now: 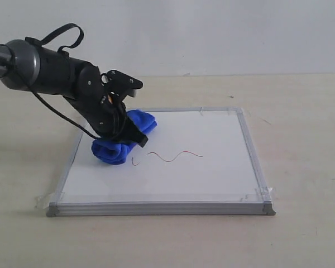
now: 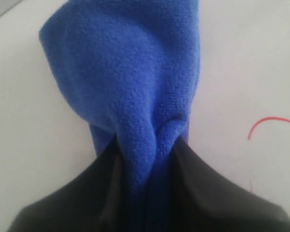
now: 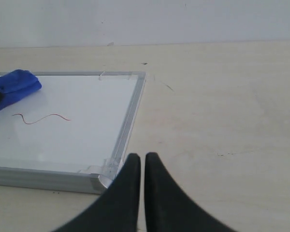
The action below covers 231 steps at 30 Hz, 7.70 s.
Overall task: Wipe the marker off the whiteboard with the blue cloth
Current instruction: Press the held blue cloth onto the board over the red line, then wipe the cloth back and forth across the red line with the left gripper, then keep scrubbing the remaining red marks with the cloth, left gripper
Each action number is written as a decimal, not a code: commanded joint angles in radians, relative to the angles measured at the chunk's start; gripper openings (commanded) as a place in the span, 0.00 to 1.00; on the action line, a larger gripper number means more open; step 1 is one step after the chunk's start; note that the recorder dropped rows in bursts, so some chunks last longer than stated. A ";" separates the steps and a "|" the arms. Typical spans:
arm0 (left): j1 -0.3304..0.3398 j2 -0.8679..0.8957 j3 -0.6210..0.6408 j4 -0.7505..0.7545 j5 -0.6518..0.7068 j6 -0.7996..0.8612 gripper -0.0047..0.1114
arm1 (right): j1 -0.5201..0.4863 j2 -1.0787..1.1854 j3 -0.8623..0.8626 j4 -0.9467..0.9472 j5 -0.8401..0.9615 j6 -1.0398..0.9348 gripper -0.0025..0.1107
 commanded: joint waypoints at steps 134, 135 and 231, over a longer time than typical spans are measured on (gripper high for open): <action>-0.101 0.163 -0.366 0.129 0.488 -0.492 0.08 | -0.003 -0.005 0.000 -0.001 -0.006 -0.002 0.02; -0.111 0.163 -0.366 0.103 0.471 -0.478 0.08 | -0.003 -0.005 0.000 -0.001 -0.006 -0.002 0.02; -0.123 0.309 -0.570 0.278 0.753 -0.523 0.08 | -0.003 -0.005 0.000 -0.001 -0.005 -0.002 0.02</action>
